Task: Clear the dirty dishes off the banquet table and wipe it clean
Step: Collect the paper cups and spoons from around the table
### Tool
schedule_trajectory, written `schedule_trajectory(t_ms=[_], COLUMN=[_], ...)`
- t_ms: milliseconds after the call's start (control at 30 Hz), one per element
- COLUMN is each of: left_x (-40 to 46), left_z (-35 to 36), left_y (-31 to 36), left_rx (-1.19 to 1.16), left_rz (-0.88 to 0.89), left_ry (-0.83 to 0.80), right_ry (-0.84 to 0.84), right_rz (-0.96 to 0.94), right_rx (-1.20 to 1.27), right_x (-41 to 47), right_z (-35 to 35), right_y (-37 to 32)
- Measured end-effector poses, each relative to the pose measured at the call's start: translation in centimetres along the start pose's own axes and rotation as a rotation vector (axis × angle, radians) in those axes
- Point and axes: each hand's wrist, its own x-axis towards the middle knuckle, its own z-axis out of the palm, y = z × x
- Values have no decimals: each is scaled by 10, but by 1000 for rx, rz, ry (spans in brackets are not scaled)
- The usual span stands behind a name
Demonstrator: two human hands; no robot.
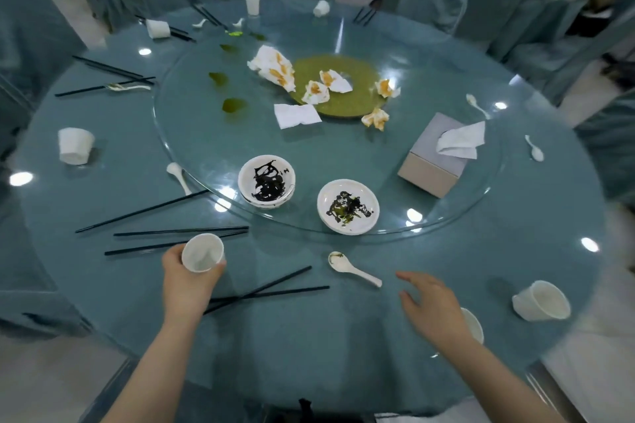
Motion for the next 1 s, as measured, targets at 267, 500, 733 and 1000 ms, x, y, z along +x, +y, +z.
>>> schedule_trajectory(t_ms=[267,500,733,1000], left_x=[-42,-58,-83,-118], left_z=[40,59,93,152], left_y=[35,42,66,90], left_rx=[-27,50,63,144], left_rz=[139,217,279,280], left_ry=[-305,-521,-768,-877], right_ry=[-80,-13,391,684], right_rz=[254,331,420,543], right_rx=[-120,133,338,411], right_x=[-37,-56,-61,-43], right_z=[-14,-6,-38,-88], right_y=[56,71,97,167])
